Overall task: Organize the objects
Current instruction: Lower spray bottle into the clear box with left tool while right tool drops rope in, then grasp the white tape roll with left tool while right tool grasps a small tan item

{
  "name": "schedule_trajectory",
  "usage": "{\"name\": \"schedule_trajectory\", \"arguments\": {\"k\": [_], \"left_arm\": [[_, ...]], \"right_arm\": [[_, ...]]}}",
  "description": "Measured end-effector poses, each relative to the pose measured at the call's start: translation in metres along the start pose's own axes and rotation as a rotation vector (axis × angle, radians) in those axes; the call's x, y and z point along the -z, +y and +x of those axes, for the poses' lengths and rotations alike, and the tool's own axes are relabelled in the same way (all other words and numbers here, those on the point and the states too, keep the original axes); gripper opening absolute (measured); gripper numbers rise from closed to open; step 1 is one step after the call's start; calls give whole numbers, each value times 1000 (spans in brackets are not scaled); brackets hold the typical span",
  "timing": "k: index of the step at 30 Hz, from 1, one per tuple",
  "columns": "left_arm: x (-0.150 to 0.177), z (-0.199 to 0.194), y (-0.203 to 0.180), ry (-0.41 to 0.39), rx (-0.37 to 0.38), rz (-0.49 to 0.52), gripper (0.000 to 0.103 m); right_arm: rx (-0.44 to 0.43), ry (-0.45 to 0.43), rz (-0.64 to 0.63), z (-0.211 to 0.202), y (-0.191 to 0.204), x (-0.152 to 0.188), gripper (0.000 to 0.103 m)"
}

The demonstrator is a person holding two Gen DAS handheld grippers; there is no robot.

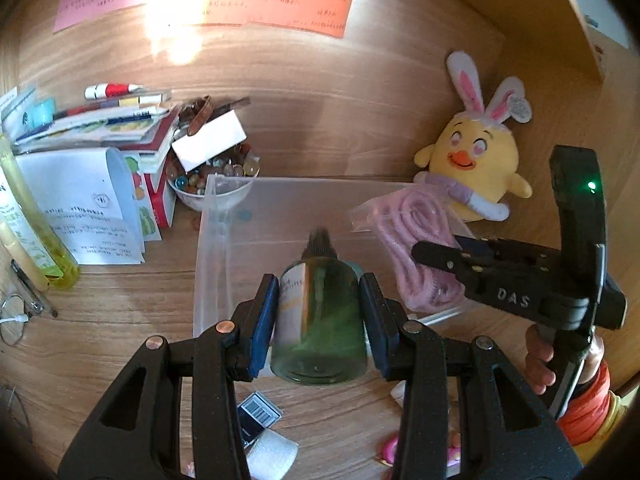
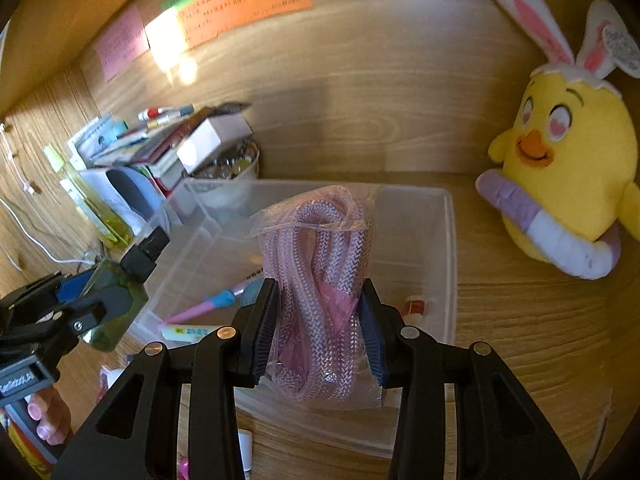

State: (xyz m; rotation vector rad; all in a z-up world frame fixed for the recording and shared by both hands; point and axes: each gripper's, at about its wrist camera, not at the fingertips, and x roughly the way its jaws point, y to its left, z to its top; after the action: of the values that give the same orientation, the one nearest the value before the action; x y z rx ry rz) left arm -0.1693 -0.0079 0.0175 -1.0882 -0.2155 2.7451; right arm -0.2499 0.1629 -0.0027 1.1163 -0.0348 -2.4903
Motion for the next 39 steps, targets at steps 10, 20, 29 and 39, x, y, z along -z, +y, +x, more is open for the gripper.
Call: {"name": "schedule_trajectory", "arguments": {"k": [10, 20, 29, 39], "left_arm": [[2, 10, 5, 28, 5, -10, 41], [4, -11, -4, -19, -10, 31, 54], [-10, -51, -6, -56, -84, 94, 69], [-39, -81, -9, -110, -147, 146, 92]], "right_arm": [[43, 19, -81, 6, 17, 11, 37], [87, -46, -163, -21, 33, 18, 48], [97, -94, -195, -59, 41, 38, 70], [80, -118, -159, -100, 36, 63, 83]]}}
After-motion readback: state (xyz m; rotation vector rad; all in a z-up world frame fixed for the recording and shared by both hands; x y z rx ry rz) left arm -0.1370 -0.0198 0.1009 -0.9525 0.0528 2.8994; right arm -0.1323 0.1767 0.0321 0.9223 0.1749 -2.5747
